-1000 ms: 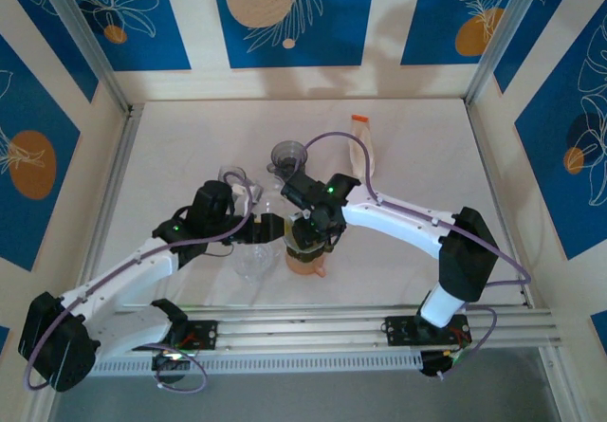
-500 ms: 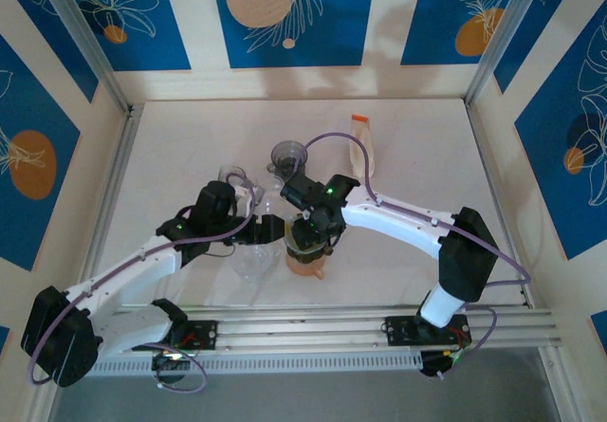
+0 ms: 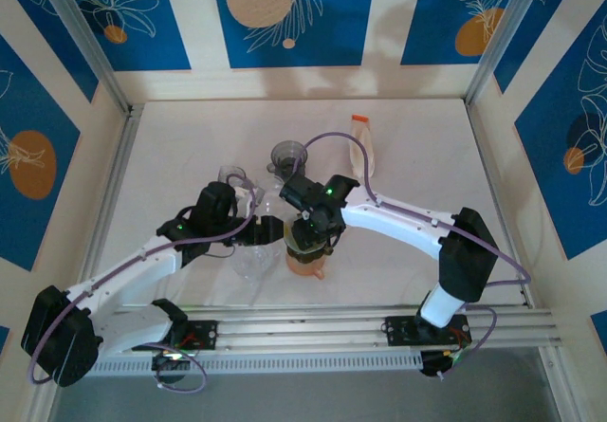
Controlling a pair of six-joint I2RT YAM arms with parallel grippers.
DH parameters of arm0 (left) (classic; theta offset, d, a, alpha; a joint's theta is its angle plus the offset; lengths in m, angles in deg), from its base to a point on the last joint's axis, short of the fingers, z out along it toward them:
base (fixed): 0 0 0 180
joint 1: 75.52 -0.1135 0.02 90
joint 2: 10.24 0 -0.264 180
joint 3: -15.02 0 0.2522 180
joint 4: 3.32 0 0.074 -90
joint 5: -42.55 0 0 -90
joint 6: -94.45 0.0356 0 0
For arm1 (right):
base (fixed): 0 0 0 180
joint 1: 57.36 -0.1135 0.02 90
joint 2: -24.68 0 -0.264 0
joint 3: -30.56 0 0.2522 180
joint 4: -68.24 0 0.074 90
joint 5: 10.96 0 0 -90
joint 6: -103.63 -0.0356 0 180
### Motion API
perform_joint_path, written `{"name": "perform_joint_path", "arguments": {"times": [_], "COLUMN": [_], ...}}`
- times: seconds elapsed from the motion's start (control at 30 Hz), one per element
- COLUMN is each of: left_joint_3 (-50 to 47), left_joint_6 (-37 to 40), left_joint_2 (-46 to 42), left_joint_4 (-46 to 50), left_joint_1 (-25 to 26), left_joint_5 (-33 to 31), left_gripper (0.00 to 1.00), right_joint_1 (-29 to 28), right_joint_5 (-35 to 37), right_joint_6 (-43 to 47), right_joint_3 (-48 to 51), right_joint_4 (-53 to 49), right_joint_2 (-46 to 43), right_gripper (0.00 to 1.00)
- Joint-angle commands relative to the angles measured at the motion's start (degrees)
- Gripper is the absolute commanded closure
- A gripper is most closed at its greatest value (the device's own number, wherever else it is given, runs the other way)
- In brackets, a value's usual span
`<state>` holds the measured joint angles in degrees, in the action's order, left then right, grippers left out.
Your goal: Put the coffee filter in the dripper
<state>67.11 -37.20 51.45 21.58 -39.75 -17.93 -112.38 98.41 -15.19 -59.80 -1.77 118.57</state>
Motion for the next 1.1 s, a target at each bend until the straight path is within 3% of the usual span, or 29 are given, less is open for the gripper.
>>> {"name": "perform_joint_path", "arguments": {"times": [0.0,0.53,1.07], "left_joint_3": [-0.54,-0.58,2.65], "left_joint_6": [0.43,0.21,-0.1], "left_joint_2": [0.35,0.2,-4.35], "left_joint_4": [-0.18,0.38,2.0], "left_joint_1": [0.46,0.49,0.59], "left_joint_5": [0.21,-0.18,-0.09], "left_gripper": [0.38,0.39,0.26], "right_joint_1": [-0.93,-2.29,-4.65], "right_joint_5": [1.21,7.21,13.75], "right_joint_6": [-1.13,-3.34,-2.39], "right_joint_3": [-2.11,-4.49,3.36], "right_joint_4": [-2.51,-7.04,1.81], "right_joint_2": [-2.07,-10.51,-26.65], "right_gripper": [0.4,0.4,0.41]}}
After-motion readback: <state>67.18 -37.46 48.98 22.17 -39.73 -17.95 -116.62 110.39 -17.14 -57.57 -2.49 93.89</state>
